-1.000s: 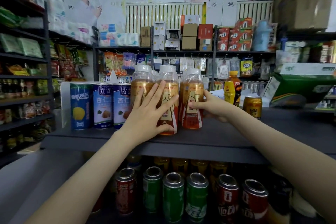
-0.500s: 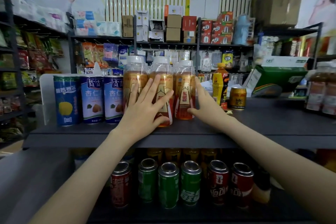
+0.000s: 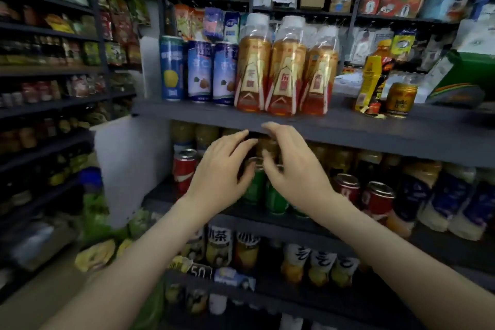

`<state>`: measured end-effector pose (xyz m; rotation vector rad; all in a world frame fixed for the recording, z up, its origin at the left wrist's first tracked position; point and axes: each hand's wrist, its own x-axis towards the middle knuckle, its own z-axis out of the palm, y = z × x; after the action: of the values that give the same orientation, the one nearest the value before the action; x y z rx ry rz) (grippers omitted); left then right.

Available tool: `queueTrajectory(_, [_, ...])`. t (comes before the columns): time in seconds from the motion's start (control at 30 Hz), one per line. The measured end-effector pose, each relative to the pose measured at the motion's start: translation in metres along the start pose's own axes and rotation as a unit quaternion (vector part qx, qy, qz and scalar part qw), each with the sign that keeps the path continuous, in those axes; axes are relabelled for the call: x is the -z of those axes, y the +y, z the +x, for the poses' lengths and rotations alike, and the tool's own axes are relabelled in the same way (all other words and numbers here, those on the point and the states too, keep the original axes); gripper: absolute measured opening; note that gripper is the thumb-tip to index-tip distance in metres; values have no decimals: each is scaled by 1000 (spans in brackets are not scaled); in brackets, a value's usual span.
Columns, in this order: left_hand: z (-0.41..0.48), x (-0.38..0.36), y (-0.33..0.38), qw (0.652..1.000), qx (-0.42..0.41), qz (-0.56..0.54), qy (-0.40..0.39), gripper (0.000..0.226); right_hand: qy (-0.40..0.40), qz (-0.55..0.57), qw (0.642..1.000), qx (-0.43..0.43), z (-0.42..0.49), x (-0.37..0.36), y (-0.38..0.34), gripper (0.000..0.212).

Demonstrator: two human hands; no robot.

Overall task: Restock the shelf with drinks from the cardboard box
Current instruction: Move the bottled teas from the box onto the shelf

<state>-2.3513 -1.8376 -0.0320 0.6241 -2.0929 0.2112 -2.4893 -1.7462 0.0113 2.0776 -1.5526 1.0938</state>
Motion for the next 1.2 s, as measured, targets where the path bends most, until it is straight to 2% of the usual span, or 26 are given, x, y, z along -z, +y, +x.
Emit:
queueTrajectory(0.1, [-73, 16, -3, 995, 89, 0, -48, 43, -76, 60, 995, 13, -40, -43, -27, 40])
queueTrajectory(0.23, [-192, 51, -20, 960, 214, 64, -167, 47, -243, 150, 955, -75, -92, -121, -64, 46])
queueTrajectory(0.43, [-347, 143, -45, 836, 436, 129, -308, 52, -444, 162, 881, 3, -141, -231, -150, 54])
queueTrajectory(0.67, [-492, 208, -103, 713, 597, 134, -343, 49, -547, 165, 814, 106, -170, -366, -246, 51])
queueTrajectory(0.8, [-565, 230, -159, 658, 656, 114, -351, 54, -603, 152, 770, 144, -173, -470, -292, 55])
queueTrajectory(0.93, [-632, 236, -219, 639, 678, 101, -349, 42, -671, 108, 718, 153, -189, -579, -318, 56])
queueTrajectory(1.07, [-695, 212, -262, 594, 683, 59, -421, 46, -708, 66, 692, 127, -218, -664, -326, 53])
queueTrajectory(1.2, [-764, 151, -293, 576, 694, 9, -433, 48, -727, 40, 678, 103, -260, -742, -314, 59])
